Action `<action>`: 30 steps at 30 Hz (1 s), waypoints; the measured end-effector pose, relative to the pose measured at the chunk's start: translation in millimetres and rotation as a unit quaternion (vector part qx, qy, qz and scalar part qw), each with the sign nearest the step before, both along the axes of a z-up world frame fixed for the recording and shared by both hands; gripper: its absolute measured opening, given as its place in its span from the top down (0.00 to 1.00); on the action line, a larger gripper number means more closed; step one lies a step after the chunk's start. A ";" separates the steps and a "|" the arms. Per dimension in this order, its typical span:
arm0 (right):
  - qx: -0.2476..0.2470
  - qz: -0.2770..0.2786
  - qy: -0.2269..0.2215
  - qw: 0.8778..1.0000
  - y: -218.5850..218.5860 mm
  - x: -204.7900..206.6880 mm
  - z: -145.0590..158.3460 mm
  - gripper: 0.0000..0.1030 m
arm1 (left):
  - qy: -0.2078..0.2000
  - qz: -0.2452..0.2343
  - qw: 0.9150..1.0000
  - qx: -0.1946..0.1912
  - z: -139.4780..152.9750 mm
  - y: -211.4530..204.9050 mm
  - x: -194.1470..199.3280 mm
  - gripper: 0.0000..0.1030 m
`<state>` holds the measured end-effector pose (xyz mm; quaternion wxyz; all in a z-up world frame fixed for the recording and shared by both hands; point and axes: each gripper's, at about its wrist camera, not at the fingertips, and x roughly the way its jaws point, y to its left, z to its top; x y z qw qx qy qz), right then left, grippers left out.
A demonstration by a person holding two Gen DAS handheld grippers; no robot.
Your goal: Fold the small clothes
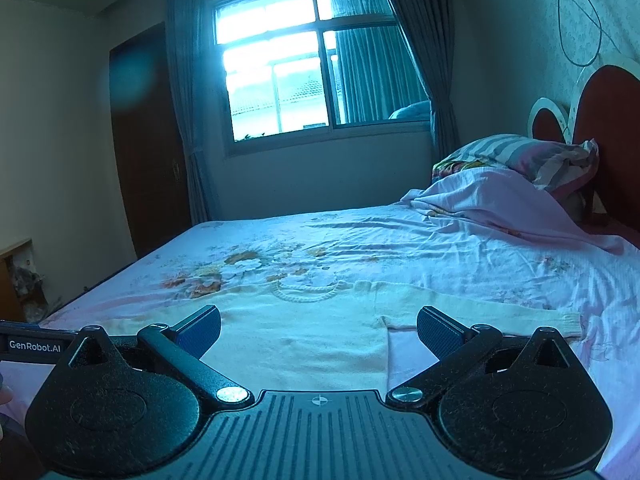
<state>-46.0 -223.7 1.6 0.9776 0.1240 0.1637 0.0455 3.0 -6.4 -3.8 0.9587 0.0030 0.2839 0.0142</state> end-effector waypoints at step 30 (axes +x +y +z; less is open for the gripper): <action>-0.012 -0.008 0.014 1.000 1.5 10.3 -5.7 0.00 | 0.001 0.000 1.000 -0.007 -7.5 2.3 1.8 0.01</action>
